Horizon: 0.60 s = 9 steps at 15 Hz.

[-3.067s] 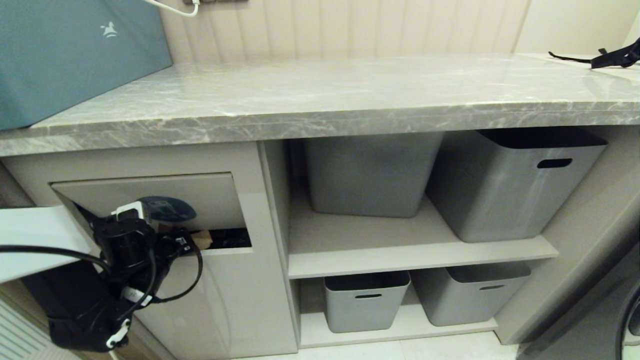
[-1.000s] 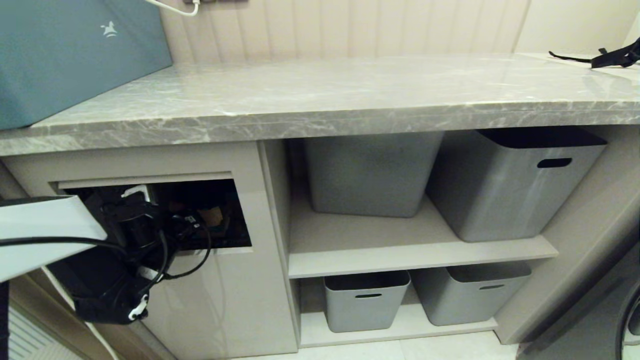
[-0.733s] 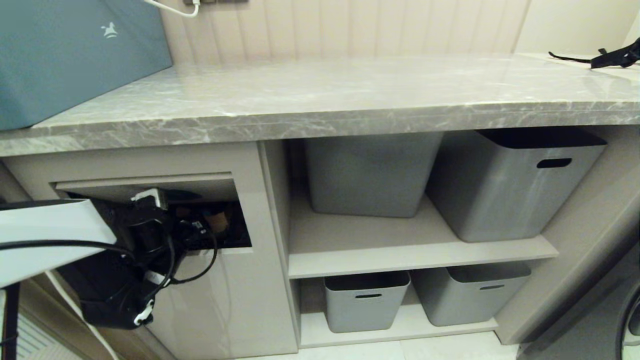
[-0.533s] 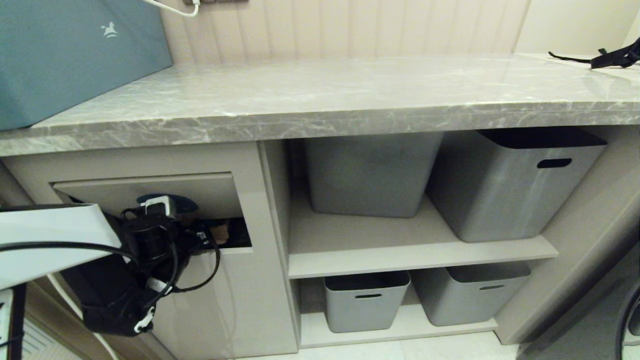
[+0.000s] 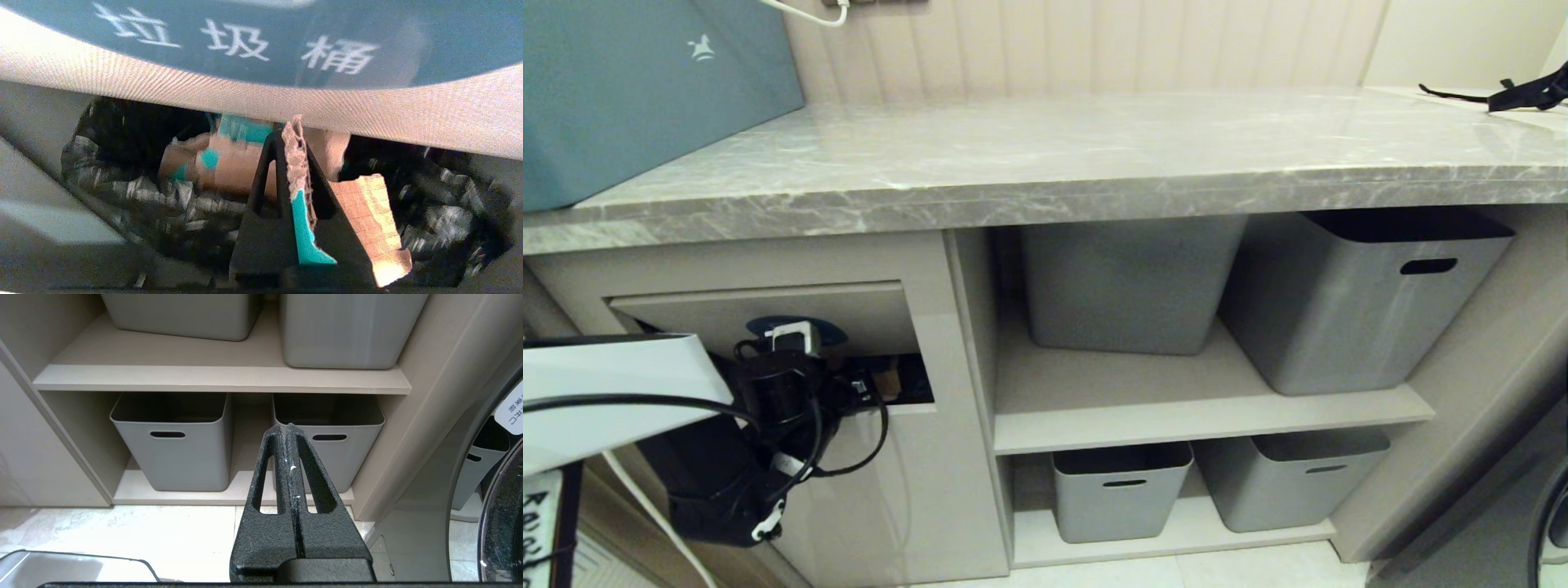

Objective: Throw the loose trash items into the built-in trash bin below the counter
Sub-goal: Put the garbage in the trash can

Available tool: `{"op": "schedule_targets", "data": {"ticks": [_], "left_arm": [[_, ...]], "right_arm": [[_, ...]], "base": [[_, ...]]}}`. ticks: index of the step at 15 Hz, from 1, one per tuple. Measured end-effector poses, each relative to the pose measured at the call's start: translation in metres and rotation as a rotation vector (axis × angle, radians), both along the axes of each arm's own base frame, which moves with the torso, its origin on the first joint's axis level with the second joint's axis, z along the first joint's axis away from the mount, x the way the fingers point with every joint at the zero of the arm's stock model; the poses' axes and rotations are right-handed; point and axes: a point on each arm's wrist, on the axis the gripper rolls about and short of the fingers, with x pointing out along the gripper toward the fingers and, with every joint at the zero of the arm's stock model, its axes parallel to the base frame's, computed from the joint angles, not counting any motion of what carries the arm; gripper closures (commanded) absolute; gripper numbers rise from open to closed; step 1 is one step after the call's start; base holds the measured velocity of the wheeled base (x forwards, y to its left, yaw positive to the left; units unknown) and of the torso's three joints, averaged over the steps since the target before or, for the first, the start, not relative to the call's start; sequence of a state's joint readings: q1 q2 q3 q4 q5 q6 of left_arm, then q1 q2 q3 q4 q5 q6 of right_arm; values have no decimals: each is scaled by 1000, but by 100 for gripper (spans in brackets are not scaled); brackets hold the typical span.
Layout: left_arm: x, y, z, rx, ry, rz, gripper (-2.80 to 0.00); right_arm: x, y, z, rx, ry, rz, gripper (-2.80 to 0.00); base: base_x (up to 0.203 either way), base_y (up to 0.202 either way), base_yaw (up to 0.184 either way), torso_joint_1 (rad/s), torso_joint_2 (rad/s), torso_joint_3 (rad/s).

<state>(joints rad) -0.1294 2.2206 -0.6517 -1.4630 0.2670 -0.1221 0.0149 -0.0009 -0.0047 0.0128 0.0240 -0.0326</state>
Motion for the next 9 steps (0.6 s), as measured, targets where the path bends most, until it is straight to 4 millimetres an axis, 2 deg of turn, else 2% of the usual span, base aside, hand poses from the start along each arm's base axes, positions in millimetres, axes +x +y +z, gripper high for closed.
{"op": "schedule_targets", "data": {"ticks": [5,9], "left_arm": [[1,0,-6,1,12,12,0],[-17,2,-16,9,86,12,0]], "right_arm": [[0,0,0,0,0,0,0],[0,0,0,0,0,0,0]], "base": [[0,0,0,0,0,0],[0,0,0,0,0,0]]}}
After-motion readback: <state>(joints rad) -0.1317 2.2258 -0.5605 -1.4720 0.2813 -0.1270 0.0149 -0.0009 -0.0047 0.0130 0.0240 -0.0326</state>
